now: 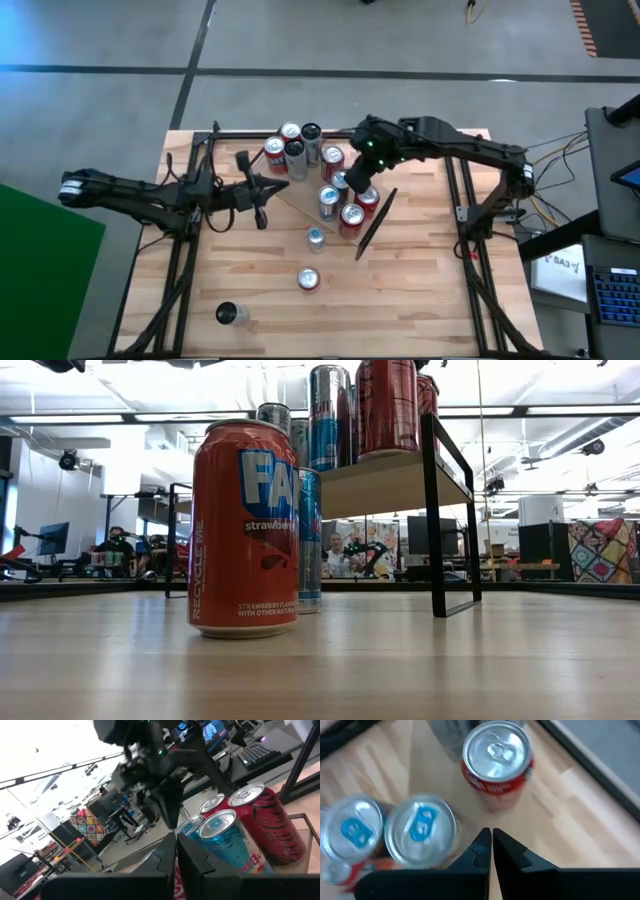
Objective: Place canned beverage on shelf
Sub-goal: Adjust the silver/blue soda cans on the shelf
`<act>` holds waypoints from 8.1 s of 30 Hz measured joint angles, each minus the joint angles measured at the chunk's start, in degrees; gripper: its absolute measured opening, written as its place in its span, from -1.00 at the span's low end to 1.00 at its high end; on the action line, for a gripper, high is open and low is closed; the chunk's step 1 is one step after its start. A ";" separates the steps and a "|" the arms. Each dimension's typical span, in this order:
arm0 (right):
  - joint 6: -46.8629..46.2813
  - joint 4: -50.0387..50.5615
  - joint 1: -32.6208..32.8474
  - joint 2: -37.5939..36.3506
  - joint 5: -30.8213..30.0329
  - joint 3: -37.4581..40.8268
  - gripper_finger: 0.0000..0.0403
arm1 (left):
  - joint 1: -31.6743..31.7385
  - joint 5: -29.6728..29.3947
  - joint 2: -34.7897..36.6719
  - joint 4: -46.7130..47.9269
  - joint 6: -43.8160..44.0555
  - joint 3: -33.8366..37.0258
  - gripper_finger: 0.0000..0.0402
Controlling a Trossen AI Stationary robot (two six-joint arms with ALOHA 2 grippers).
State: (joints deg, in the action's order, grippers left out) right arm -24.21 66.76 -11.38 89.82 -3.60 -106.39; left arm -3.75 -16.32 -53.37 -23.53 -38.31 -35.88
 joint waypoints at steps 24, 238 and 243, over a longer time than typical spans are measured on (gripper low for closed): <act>6.45 -2.89 15.65 -12.50 -16.12 10.75 -0.96 | -0.21 -8.68 -19.66 -0.40 14.57 -7.93 -1.00; -5.84 -18.85 12.26 -9.73 -12.50 17.53 -0.96 | -13.07 -20.59 12.32 -5.14 8.18 8.50 -1.00; -5.79 -18.79 12.26 -10.16 -12.66 17.59 -0.96 | -13.07 -20.59 12.32 -5.14 8.18 8.50 -1.00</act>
State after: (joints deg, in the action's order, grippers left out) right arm -30.00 47.97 0.89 79.66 -16.27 -88.79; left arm -16.82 -36.91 -41.06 -28.67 -30.13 -27.38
